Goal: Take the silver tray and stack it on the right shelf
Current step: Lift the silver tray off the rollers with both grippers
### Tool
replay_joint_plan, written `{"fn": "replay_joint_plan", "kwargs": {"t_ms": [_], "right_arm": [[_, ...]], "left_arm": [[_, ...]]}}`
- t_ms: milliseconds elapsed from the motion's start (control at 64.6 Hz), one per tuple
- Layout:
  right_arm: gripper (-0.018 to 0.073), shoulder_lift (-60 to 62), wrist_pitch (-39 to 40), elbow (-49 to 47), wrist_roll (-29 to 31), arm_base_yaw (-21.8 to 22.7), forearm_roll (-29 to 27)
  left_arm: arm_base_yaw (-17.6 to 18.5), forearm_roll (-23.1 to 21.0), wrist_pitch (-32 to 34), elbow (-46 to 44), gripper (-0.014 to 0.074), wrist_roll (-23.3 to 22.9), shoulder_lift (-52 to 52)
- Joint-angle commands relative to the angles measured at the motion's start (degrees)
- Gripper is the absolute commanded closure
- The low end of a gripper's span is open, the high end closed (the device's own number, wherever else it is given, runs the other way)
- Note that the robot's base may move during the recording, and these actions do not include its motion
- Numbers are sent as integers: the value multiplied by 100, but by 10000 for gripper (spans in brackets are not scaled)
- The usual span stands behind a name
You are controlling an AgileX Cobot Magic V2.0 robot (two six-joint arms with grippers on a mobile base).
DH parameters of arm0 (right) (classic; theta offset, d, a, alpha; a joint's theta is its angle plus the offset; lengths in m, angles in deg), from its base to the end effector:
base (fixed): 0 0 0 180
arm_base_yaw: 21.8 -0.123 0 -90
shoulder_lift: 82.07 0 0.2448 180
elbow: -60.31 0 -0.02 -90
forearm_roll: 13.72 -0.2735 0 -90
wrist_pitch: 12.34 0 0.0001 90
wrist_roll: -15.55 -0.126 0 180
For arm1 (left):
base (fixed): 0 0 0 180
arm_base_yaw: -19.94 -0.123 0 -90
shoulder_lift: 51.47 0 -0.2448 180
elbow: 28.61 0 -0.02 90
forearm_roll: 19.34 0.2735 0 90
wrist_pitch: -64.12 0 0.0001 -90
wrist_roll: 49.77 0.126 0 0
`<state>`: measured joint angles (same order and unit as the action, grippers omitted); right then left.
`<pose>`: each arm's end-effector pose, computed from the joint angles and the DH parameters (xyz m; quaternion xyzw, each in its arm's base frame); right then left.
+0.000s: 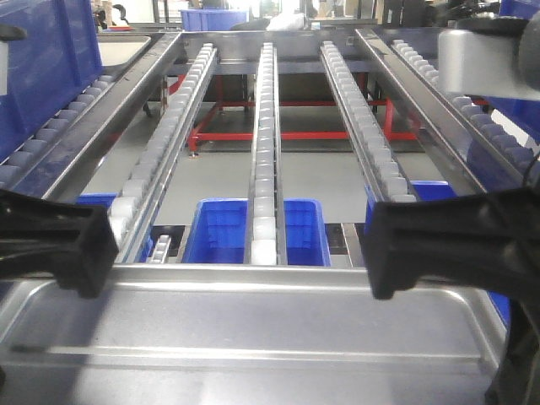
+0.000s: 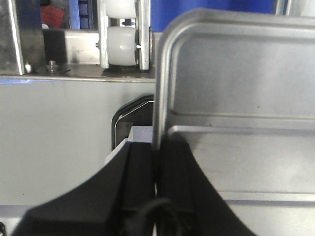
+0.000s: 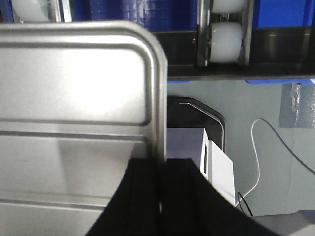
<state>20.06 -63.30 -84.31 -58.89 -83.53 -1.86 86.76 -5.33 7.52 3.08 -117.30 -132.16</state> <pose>0.1327 0.2043 0.1534 0.0559 0.9851 0.0937 0.1330 0.1203 -0.2162 0.1581 0.0509 0.9883 -0.0460 0.1363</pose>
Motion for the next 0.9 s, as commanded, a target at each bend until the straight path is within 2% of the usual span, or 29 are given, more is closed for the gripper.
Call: {"fn": "replay_joint_plan", "kwargs": {"t_ms": [0, 882], "right_arm": [[500, 145, 50, -128, -11, 3, 188], [501, 145, 37, -128, -11, 3, 188]], "left_arm": [[49, 131, -36, -126, 689, -73, 150], [49, 145, -56, -126, 689, -73, 150]]}}
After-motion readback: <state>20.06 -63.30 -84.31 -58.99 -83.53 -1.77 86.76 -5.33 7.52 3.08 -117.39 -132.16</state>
